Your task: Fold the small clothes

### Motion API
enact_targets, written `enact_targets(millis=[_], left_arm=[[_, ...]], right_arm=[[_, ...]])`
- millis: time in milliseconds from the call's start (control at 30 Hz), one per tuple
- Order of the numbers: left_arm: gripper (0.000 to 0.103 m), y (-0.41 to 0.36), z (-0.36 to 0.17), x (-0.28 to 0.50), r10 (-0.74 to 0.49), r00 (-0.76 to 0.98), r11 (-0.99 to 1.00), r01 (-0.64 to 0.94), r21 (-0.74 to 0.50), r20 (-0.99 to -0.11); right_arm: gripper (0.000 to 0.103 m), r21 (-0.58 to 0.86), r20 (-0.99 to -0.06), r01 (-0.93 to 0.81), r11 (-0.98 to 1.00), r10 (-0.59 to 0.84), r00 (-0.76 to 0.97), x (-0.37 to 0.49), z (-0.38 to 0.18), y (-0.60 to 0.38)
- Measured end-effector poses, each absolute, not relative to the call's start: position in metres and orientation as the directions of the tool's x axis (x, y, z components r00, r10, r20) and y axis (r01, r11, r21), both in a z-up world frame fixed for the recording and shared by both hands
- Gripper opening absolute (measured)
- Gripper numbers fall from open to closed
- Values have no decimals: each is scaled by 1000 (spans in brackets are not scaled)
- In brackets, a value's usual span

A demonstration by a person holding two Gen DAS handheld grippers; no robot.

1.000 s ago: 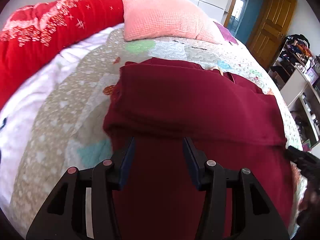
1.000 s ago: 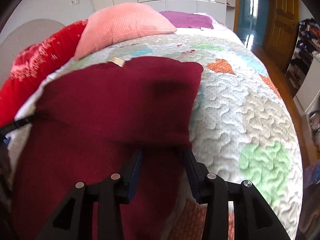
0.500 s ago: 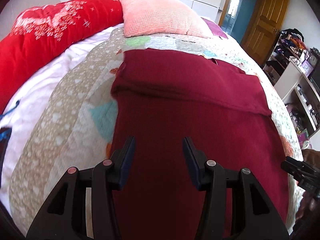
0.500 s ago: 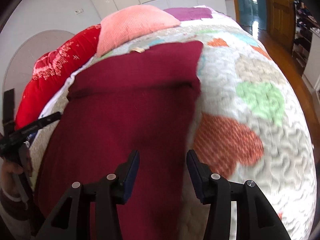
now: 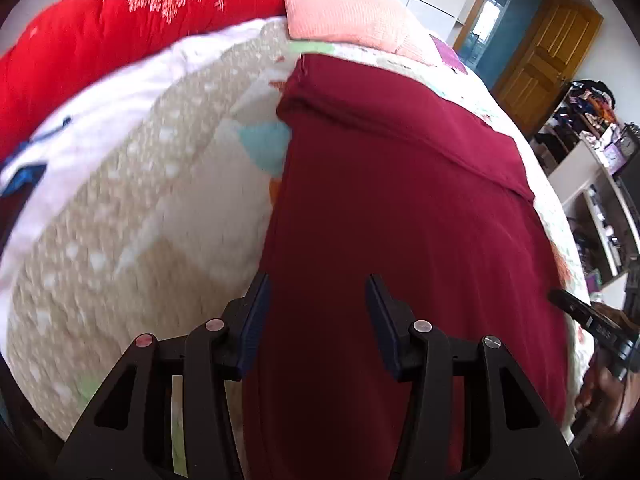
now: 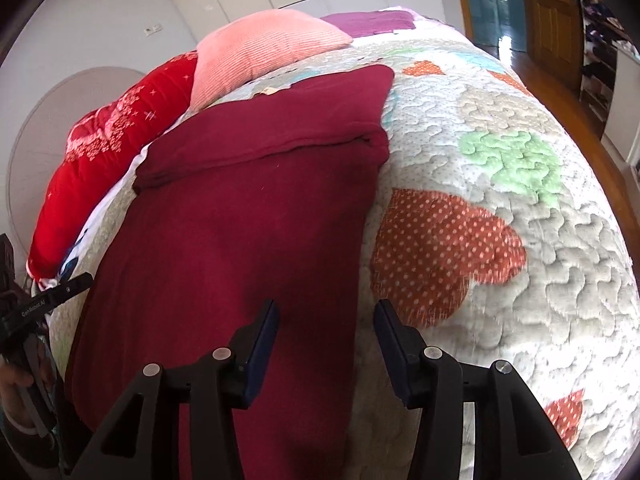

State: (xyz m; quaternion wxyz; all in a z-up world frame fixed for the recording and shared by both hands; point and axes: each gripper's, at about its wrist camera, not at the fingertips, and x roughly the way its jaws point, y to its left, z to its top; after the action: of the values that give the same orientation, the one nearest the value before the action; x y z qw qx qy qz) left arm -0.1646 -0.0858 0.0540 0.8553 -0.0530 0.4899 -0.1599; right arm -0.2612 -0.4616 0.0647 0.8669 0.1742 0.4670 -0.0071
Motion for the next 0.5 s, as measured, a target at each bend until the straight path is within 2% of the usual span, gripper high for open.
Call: enact_targets(millis=[33,133,167,300,367,400,467,500], left_arm=[[48,-82,51,-168,-334,455,941,216,-262,-825],[48,-74,47,-176,-361,437,931,218,-292,-824],[48,-73,47,-179,-362,437,931,221,-291,-823],[49,-63,46,-186,-381,417,924,201,-325,-825],[59,-58,43,-190,-389,402,921,192,-339,-829],[60,-56,40,-192,-398,388,917,190,-351,-831],[60,-52,35,-196,-416,361,909,191,-370,-835],[60,-51,34,-200,-416,364,909,198,-367,-834]], right_arm=[[33,306,-806,160,938,166,568,-263,64,-460],[10,299,-785,119,947,173,595,-271,65,-457],[8,268,-784,103,958,154,602,-273,65,-454],[7,219,-797,123,968,105,595,-279,64,-456],[7,243,-799,127,962,124,589,-283,65,-459],[8,241,-799,121,963,127,587,-286,67,-459],[15,253,-804,103,962,150,575,-297,72,-458],[32,273,-804,97,957,172,569,-303,72,-458]])
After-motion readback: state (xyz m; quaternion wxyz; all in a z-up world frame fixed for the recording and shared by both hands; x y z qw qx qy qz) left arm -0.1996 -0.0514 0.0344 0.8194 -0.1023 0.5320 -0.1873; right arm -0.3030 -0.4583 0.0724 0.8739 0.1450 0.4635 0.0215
